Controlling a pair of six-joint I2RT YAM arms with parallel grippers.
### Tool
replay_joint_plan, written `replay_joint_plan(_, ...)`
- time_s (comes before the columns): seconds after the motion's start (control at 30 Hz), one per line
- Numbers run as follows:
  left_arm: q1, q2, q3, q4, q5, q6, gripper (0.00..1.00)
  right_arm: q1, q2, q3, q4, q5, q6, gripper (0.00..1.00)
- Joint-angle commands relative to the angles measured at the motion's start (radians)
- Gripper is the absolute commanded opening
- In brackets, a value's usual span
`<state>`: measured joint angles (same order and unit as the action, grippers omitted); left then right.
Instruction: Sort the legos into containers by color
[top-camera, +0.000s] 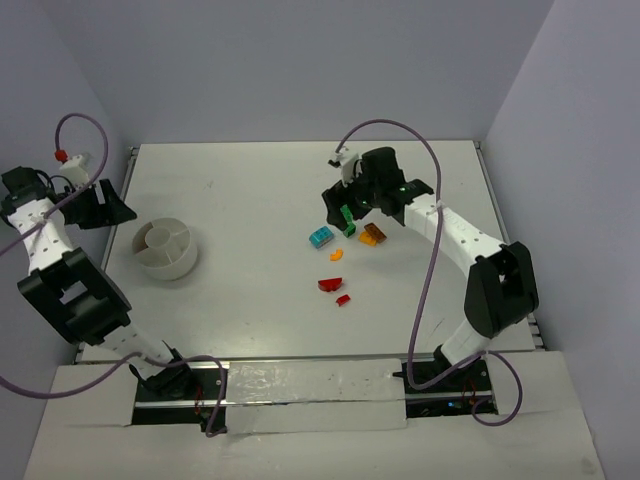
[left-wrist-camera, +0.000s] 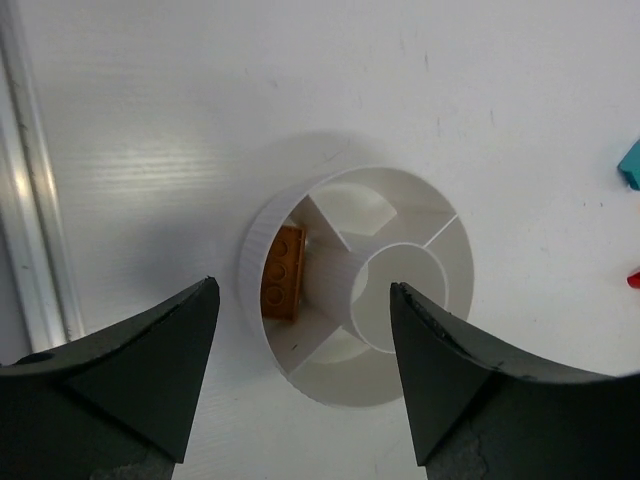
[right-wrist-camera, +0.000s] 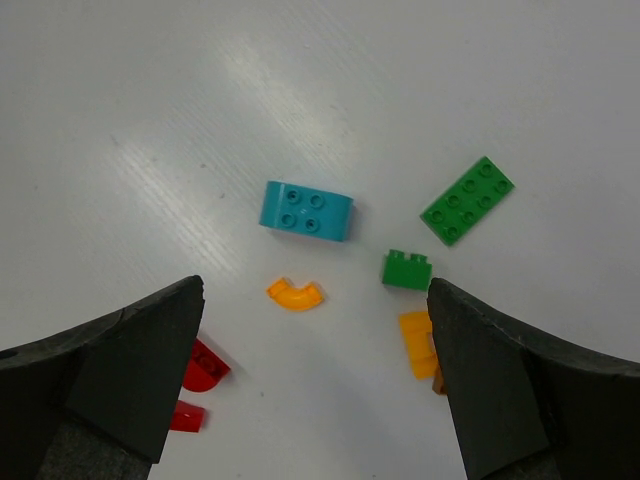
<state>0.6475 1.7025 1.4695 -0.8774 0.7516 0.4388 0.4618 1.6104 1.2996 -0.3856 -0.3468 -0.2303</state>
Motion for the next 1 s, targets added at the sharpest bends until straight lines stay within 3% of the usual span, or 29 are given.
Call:
replay_joint_plan(0.0,-0.046,-0.164,0.091,0.019,-0.012,-0.007,0.8,-0.087,0.013,-0.025,-0.034,0.072,-0.062,0.98)
replay_joint_plan(0.23,-0.184,-0.259,0.021,0.061,-0.077,-0.021,0.83,-0.191,0.203,0.034,-0.142,0.143,-0.185,0.94)
replay_joint_plan(0.4,-0.254,-0.292,-0.019,0.096,-0.11,-0.038,0.83,-0.209,0.294,0.103,-0.2,0.098,-0.182,0.89)
replay_joint_plan(0.97,-0.276,-0.292,-0.034,0.121,-0.12,-0.063,0.82,-0.282,0.452,0.211,-0.3,-0.029,-0.162,0.65)
